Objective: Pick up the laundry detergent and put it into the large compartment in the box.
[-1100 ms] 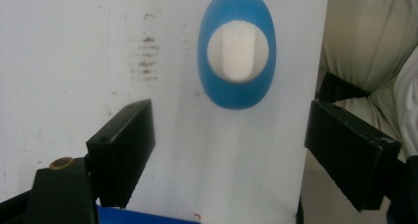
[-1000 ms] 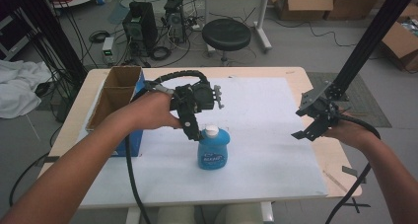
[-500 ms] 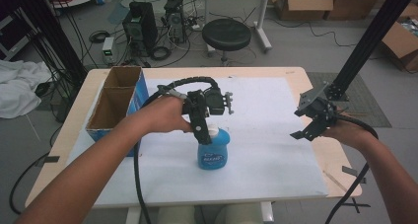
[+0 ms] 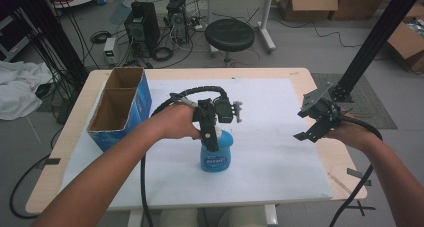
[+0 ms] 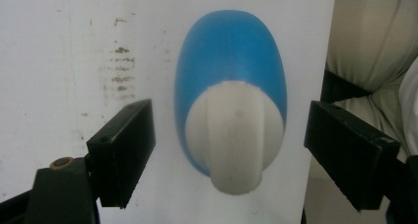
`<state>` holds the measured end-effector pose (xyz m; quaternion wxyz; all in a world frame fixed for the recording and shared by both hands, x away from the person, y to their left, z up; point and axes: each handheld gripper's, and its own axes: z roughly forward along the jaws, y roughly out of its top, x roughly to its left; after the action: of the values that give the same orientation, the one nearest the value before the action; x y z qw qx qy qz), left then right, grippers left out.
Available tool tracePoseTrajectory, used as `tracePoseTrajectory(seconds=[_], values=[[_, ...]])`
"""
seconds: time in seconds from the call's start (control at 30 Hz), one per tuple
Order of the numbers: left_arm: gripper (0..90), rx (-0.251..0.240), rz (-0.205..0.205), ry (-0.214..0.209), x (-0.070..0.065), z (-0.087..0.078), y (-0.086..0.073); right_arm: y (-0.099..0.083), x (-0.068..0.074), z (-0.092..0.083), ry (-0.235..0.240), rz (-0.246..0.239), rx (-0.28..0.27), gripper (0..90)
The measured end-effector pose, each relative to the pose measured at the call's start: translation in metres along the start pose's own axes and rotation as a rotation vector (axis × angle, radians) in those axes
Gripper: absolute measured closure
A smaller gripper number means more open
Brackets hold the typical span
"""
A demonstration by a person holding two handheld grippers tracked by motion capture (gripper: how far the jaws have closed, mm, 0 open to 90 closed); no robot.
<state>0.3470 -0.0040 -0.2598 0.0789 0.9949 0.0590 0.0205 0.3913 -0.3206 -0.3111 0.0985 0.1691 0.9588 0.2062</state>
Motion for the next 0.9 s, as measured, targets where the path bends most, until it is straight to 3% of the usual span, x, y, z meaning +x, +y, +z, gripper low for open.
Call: tracePoseTrajectory(seconds=[0.9], values=[[20.2, 0.053, 0.027, -0.005, 0.001, 0.033, 0.006, -0.002, -0.001, 0.001, -0.001, -0.001, 0.008, 16.5]])
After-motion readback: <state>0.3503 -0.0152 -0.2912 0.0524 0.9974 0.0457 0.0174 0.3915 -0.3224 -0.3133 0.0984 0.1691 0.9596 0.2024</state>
